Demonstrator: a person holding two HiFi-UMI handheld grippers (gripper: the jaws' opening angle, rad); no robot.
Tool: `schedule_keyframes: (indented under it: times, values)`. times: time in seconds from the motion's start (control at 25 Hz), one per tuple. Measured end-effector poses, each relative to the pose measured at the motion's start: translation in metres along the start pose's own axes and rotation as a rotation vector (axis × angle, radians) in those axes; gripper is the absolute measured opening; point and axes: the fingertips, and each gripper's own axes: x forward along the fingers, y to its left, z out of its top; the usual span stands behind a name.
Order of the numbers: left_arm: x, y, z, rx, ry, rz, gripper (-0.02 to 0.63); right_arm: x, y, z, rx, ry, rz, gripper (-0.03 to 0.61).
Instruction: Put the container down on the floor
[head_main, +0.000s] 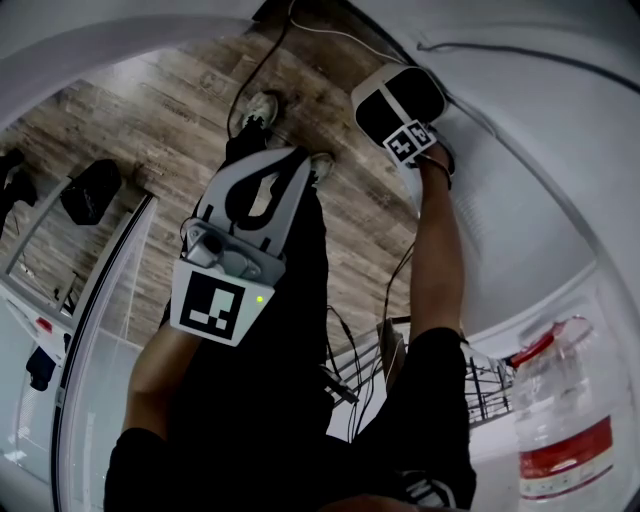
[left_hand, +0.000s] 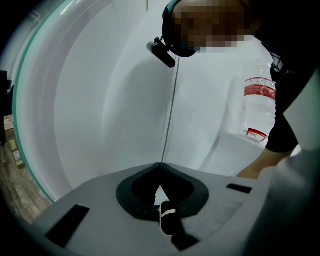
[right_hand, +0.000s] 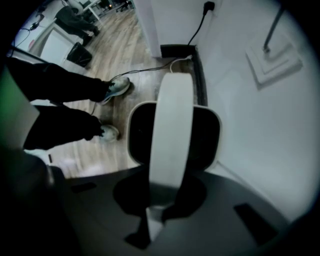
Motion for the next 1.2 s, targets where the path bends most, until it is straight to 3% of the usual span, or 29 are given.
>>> schedule_keyframes:
  times: [0.16, 0.36, 1.2]
  values:
    - [-0.002, -0.002, 0.0, -0.004, 0.002, -0.002, 0.029, -0.002, 0.002, -0.005, -0.007, 0.02, -0.003, 0.041]
    - [-0.003, -0.002, 0.004, -0.005, -0.003, -0.008, 0.031, -0.005, 0.0, -0.013, 0.016, 0.027, -0.029, 0.104]
    - [-0.02, -0.004, 0.036, 0.004, -0.018, -0.038, 0.029, -0.057, -0.017, -0.021, 0.083, 0.002, -0.081, 0.13]
